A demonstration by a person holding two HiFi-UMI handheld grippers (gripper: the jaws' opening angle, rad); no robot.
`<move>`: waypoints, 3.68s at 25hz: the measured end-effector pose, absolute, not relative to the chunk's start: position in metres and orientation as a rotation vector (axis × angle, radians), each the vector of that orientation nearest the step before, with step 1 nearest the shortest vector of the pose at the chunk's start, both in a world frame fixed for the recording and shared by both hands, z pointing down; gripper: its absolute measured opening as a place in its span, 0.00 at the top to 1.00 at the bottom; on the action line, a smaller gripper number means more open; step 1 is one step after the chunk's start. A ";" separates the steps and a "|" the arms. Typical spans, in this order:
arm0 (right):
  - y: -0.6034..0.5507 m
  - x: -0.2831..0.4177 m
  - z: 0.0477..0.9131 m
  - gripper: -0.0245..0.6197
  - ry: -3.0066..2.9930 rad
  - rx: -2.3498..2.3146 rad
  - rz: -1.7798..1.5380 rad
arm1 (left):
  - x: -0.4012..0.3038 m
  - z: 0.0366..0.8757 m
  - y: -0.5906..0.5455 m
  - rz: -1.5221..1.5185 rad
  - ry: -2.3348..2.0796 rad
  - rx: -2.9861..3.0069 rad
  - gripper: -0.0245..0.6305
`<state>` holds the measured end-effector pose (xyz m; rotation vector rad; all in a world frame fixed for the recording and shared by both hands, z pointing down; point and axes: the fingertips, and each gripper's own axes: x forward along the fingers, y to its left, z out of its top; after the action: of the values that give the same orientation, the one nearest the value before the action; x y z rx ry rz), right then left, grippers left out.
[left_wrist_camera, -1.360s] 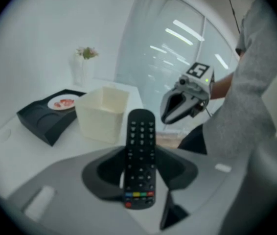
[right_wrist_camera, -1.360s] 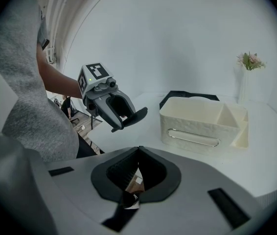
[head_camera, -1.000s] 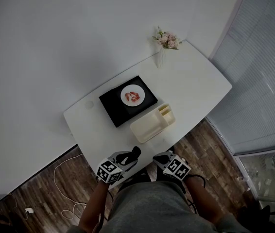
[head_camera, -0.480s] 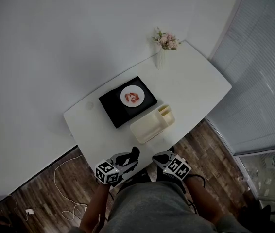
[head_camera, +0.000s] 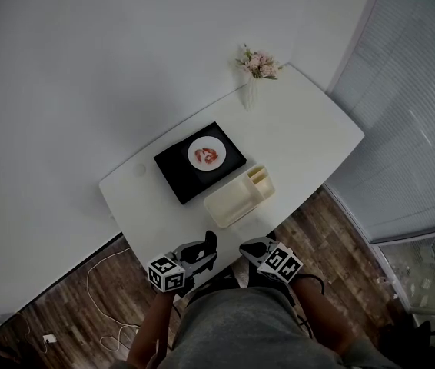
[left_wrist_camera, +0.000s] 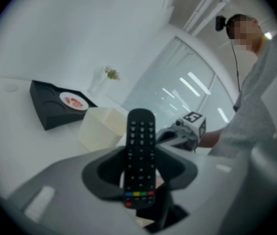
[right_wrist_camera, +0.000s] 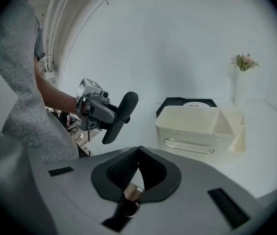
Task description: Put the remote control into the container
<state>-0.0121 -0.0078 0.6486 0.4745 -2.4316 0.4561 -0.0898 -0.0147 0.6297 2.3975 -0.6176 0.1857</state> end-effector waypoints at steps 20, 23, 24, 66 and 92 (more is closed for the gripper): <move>-0.022 -0.005 0.639 0.94 -2.460 0.535 0.499 | -0.089 0.604 -0.046 0.190 -0.637 2.442 0.67; -0.027 0.000 0.637 0.94 -2.455 0.561 0.491 | -0.085 0.599 -0.051 0.186 -0.633 2.453 0.67; -0.029 0.002 0.637 0.94 -2.453 0.574 0.491 | -0.084 0.596 -0.054 0.183 -0.633 2.458 0.67; -0.094 0.049 0.633 0.94 -2.442 0.696 0.539 | -0.015 0.598 -0.148 0.756 -0.619 2.569 0.68; -0.123 0.076 0.642 0.94 -2.444 0.736 0.600 | 0.013 0.668 -0.163 1.398 -0.471 2.362 0.68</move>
<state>0.0757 -0.1231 0.6422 0.7357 -2.4442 0.6003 0.0128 -0.1628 0.6676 2.3617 -0.4709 1.3983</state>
